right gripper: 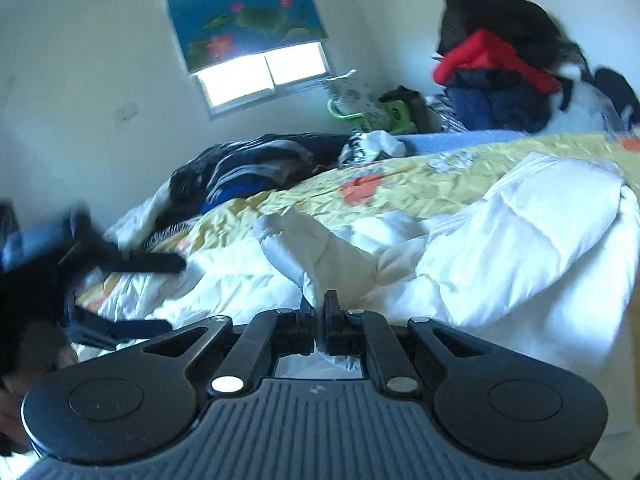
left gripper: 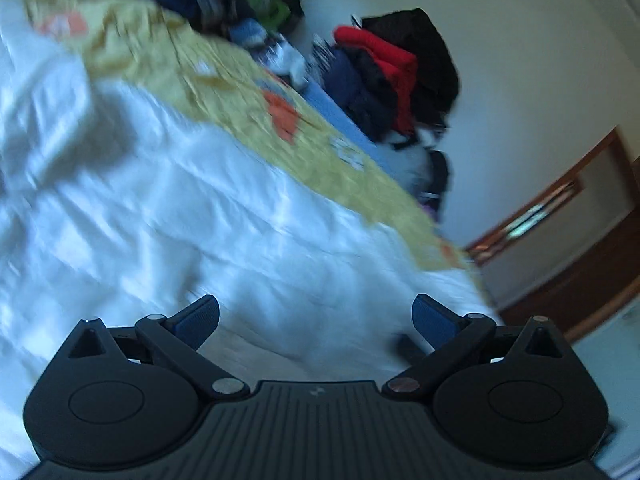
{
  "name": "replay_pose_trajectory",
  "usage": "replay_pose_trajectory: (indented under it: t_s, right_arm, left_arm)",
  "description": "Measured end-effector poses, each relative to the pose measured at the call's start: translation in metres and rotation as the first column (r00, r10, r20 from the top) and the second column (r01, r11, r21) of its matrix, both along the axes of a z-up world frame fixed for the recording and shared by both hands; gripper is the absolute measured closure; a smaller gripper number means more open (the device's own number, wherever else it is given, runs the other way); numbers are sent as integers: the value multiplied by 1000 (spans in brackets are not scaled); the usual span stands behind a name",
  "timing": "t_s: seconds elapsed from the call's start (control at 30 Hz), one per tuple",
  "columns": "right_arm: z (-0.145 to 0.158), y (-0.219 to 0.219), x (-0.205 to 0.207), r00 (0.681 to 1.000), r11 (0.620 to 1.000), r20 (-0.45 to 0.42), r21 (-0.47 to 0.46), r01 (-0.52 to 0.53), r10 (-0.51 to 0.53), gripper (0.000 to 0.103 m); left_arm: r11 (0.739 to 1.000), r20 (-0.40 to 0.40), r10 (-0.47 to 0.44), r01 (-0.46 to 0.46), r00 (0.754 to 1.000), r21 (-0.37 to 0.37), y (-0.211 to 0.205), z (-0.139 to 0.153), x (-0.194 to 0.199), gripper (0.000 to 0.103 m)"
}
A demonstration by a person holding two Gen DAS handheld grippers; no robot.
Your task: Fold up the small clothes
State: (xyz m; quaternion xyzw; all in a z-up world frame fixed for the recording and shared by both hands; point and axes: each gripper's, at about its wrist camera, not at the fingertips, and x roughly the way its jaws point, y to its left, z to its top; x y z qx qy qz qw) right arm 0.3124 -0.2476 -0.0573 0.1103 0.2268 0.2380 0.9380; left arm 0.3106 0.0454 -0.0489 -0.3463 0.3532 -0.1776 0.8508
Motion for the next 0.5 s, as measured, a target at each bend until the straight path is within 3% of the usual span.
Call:
replay_pose_trajectory:
  t_s: [0.13,0.27,0.3,0.4,0.43,0.5]
  right_arm:
    - [4,26,-17,997,990,64,-141,-26,35,94]
    - [10,42,-36,988,967,124,-248,-57,91,94]
    - [10,45,-39,986,963,133,-261,-66,104,94]
    - [11,54,-51,979,952,153,-296,-82,132,93]
    - [11,55,-53,980,952,150,-295,-86,135,93]
    - [11,55,-57,981,955,145,-282,-86,132,86]
  left_arm:
    - [993,-71,-53,44,996,-113,-15,-4,18,0]
    - [997,-84,-76,74,994,-29,-39,1,35,0]
    - [996,-70,-90,90,993,-12,-45,3,36,5]
    - [990,-80,-130,135,988,52,-58,4,40,53]
    - [990,-107,-116,124,987,72,-60,1,42,66]
    - [992,-162,-93,106,982,73,-57,-8,46,80]
